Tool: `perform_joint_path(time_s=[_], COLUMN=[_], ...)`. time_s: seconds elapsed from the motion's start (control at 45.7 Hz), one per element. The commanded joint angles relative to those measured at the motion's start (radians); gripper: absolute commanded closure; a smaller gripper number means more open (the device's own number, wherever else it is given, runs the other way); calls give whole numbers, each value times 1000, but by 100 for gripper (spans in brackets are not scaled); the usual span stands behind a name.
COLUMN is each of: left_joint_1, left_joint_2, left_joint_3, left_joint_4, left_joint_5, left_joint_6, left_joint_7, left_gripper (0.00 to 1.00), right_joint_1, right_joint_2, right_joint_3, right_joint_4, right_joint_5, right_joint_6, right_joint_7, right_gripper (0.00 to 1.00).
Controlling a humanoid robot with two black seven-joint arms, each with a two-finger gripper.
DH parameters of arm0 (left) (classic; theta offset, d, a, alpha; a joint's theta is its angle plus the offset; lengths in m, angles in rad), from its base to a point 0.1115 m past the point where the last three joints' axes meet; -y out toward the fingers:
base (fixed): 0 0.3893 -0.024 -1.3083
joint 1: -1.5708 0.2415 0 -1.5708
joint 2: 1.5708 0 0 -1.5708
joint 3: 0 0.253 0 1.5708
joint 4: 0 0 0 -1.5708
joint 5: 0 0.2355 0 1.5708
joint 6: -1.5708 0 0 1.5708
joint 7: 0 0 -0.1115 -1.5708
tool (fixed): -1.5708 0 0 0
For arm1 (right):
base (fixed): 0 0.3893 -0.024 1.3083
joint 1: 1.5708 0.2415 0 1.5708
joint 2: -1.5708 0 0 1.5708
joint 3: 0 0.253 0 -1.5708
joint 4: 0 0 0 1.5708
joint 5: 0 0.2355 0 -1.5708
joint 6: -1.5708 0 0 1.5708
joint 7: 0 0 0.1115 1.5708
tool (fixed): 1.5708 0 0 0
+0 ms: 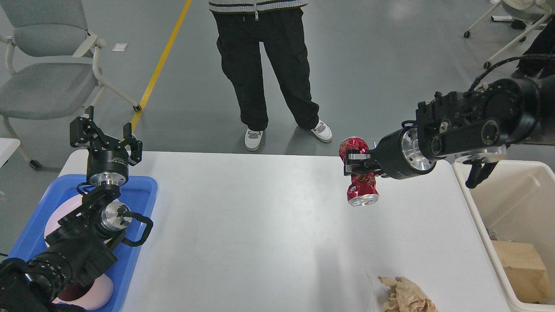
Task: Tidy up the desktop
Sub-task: 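Lift the red can and drop it into the white bin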
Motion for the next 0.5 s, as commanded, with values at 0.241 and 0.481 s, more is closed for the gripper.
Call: perform_joint_path(time_s=[0.241,0.481], left_joint_1=[0,0], left_joint_2=[0,0], left_joint_3=[0,0], left_joint_4=[0,0], left_joint_5=[0,0], left_joint_6=[0,0], left_joint_7=[0,0], left_gripper=[4,4], right_joint_1=[-819,-1352], right_joint_2=[-290,-326], right_joint_3=[-131,-2], right_joint_4=[-914,-1533], right_joint_5=[8,109], right_joint_6=[-11,-29], right_joint_7=[-3,-86], right_gripper=[100,100])
